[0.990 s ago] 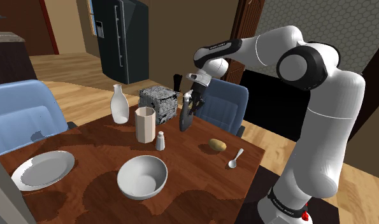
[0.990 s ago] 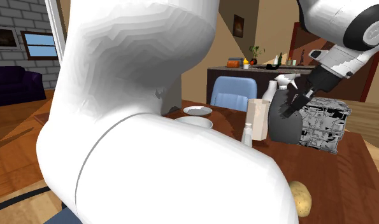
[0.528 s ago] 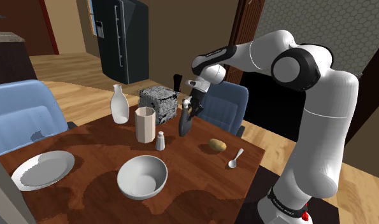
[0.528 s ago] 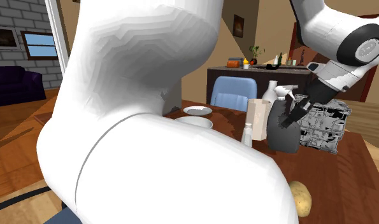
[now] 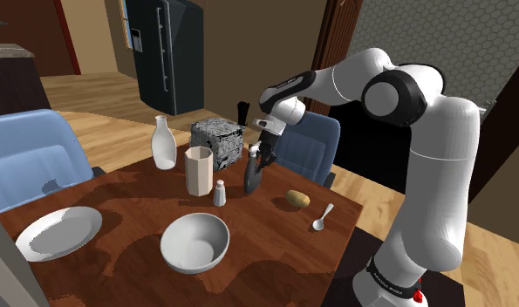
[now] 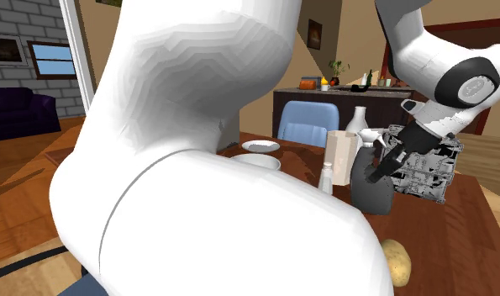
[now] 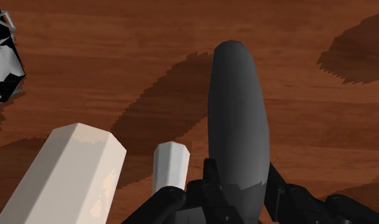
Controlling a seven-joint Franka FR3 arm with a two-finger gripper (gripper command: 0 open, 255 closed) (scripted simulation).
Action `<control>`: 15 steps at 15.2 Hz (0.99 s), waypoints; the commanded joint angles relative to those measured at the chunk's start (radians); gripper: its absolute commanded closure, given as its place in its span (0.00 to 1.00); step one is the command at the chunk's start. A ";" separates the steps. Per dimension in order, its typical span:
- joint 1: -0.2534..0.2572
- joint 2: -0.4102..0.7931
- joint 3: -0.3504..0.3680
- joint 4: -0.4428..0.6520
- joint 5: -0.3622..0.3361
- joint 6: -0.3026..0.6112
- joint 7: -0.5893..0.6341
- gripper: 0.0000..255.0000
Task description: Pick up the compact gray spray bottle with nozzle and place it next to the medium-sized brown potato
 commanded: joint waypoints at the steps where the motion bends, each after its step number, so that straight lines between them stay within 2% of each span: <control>1: 0.000 0.006 0.002 -0.008 0.006 0.011 -0.009 1.00; 8: 0.000 0.006 0.002 -0.007 0.006 0.011 -0.009 1.00; 9: 0.000 0.006 0.002 -0.007 0.006 0.011 -0.009 0.00; 14: 0.000 0.006 0.002 -0.007 0.006 0.011 -0.009 0.00; 15: -0.007 -0.004 -0.006 0.009 -0.007 -0.015 -0.001 0.00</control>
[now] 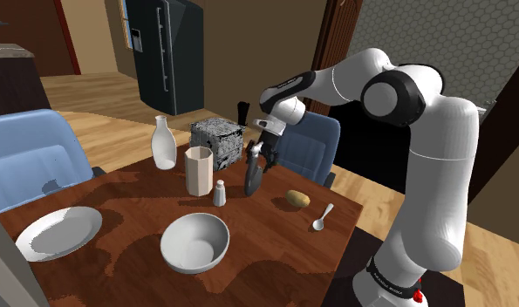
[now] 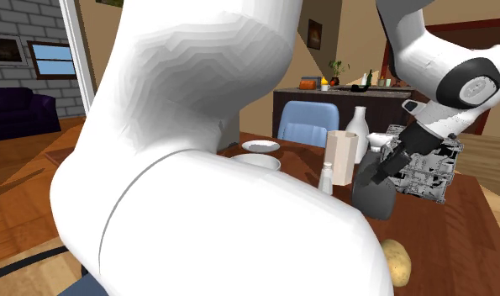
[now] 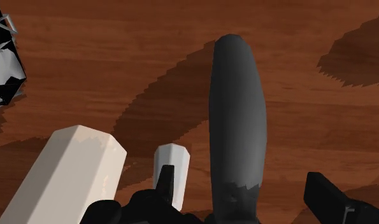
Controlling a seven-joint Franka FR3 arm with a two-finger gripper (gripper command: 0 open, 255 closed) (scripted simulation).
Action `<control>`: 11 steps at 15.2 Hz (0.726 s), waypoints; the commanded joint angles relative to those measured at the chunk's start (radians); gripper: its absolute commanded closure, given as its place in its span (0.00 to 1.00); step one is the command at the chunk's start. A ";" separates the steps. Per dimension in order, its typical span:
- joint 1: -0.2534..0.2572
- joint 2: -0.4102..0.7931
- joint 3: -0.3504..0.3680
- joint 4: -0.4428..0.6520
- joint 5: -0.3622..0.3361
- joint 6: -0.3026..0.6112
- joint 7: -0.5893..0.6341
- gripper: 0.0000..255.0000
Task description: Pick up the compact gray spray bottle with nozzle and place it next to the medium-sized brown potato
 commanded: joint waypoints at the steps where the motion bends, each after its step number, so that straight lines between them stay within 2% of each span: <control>1: -0.010 -0.018 -0.012 0.022 -0.021 -0.040 0.010 0.00; 3: -0.024 -0.031 -0.025 0.057 -0.041 -0.089 0.022 0.00; 11: -0.024 -0.031 -0.025 0.057 -0.041 -0.089 0.022 0.00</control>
